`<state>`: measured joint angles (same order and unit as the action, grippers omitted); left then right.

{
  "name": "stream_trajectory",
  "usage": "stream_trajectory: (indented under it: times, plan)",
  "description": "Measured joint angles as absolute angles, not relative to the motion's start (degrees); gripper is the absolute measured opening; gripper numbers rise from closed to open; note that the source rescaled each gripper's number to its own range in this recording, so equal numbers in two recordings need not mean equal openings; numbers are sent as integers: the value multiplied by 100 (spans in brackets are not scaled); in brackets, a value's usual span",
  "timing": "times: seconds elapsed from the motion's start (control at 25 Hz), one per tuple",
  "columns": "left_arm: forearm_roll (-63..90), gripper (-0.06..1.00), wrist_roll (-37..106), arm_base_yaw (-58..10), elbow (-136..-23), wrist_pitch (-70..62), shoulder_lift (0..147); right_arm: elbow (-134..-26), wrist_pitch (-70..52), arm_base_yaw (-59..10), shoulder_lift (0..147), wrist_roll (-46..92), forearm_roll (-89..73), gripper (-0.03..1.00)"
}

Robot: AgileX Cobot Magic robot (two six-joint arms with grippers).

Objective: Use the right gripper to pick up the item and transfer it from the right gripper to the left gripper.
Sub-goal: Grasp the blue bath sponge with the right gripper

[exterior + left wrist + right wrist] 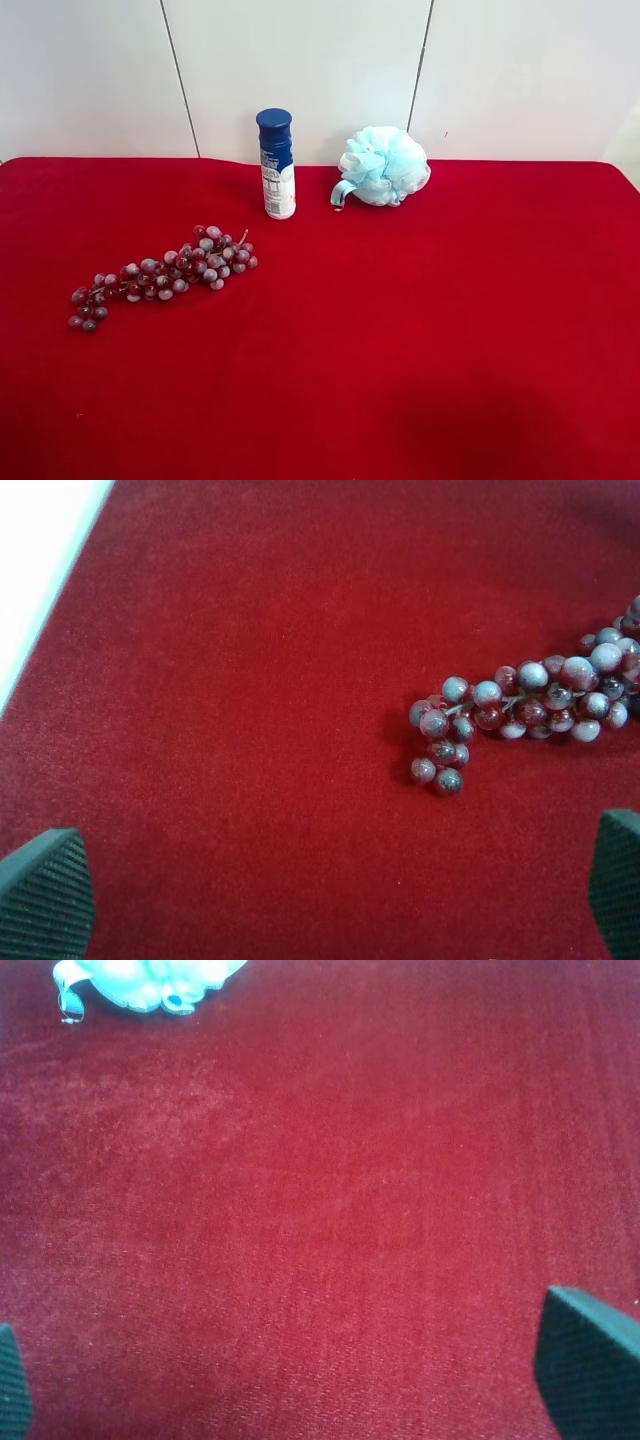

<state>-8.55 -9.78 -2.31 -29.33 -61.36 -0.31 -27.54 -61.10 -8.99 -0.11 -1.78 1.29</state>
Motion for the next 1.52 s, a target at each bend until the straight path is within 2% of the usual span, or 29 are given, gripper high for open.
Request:
stream_trajectory:
  times: [1.36, 1.52]
  plan:
    - [-844, 100, -974, -231, -2933, -6136, -31, -2754, -6105, -899, -11, -178, 129, 100]
    - [-844, 100, -974, -231, -2933, -6136, -31, -2872, -5857, -899, 353, -178, 80, 100]
